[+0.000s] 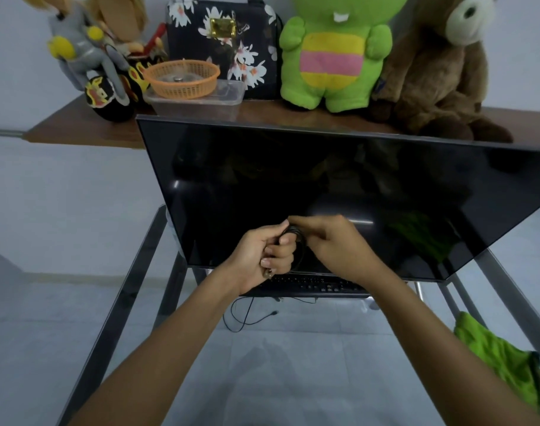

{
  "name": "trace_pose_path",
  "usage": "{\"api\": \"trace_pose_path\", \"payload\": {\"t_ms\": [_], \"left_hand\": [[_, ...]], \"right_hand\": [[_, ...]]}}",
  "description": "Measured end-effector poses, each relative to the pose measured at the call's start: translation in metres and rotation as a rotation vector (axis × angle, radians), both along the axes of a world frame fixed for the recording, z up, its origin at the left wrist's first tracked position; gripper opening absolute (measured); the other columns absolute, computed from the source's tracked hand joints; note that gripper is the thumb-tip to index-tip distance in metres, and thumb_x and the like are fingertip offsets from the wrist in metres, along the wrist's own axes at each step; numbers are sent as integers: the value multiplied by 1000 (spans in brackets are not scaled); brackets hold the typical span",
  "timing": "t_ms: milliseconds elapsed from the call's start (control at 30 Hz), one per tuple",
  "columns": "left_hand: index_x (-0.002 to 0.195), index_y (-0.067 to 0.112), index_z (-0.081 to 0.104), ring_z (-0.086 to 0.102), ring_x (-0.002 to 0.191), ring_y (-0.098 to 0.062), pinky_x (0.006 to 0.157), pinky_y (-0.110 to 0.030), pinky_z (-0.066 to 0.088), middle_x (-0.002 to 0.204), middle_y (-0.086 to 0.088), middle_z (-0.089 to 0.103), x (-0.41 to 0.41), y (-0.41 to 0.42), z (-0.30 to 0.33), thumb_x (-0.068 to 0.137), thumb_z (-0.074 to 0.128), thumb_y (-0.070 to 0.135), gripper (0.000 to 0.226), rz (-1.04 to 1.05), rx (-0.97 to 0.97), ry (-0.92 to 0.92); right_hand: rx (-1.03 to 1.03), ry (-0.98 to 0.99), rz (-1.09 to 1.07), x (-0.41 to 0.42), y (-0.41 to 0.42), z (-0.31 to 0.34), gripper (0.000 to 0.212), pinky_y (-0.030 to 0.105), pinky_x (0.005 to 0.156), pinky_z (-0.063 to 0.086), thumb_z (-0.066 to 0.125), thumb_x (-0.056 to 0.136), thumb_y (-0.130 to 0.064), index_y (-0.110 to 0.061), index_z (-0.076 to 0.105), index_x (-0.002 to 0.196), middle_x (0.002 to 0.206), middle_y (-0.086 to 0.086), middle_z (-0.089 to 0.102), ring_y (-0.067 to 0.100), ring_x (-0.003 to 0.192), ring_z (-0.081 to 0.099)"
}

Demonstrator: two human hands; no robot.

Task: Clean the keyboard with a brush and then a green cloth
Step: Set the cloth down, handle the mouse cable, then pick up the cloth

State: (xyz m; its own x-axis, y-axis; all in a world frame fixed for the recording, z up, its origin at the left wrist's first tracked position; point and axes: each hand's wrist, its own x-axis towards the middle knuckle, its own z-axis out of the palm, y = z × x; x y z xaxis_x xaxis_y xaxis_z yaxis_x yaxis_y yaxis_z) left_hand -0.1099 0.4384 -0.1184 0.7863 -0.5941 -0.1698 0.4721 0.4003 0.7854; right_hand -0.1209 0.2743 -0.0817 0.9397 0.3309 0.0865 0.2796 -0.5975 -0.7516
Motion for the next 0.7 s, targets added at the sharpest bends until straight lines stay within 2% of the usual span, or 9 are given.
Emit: {"api": "trace_pose_path", "payload": {"t_ms": [67,100,200,333,433,500,567,633,700], "left_hand": [[62,14,45,22,33,-3,41,-22,15,45,9,26,1,1,-3,94,40,34,38,56,55,-80],[63,13,45,22,33,-3,41,-22,15,46,8,27,1,1,-4,92,42,35,36,74,91,-119],[66,12,43,23,35,-4,39,-19,17,47,8,28,2,0,-6,91,44,39,37,95,202,-209],[66,13,45,30,38,-8,42,-20,24,47,9,31,1,3,-5,101,39,37,43,127,422,-395],[59,14,49,49,49,-16,63,-31,48,49,1,46,2,8,-7,99,42,42,49,272,572,-626],[54,17,49,53,57,-17,70,-36,47,54,-2,51,8,14,-9,94,43,49,52,380,628,-682],[53,19,47,51,57,-18,68,-37,44,54,-1,50,12,19,-12,95,41,51,53,418,674,-706],[54,18,46,48,56,-16,68,-36,43,53,1,49,11,20,-12,98,40,47,53,407,710,-734],[56,18,46,47,57,-14,69,-34,42,54,2,48,9,17,-13,100,39,44,52,377,715,-685]], "right_hand": [[274,213,35,-6,0,-4,50,22,93,50,53,87,9,-12,56,132,113,-2,70,3,105,64],[320,223,57,-8,1,-5,47,22,96,49,56,87,8,-11,58,130,114,1,70,6,108,64],[356,154,42,-11,4,-12,31,17,87,50,64,87,0,-13,68,114,101,2,74,10,99,68],[405,232,-46,-5,2,-21,17,27,92,53,64,89,-9,-15,75,100,100,1,70,18,105,64],[347,221,-4,-7,4,-14,15,15,89,48,63,90,-12,-12,74,100,97,-1,75,9,99,67],[389,278,8,-8,7,-11,15,15,88,47,62,91,-12,-9,72,102,96,-1,75,8,97,67],[597,451,-56,-8,10,-12,16,28,98,47,60,91,-8,-12,63,106,89,3,73,14,95,67],[899,677,-105,-7,12,-15,25,47,105,42,56,89,-3,-17,52,109,78,6,67,21,92,63],[968,735,-68,-8,14,-17,34,53,102,44,60,85,-4,-18,50,115,79,6,64,24,93,62]]}}
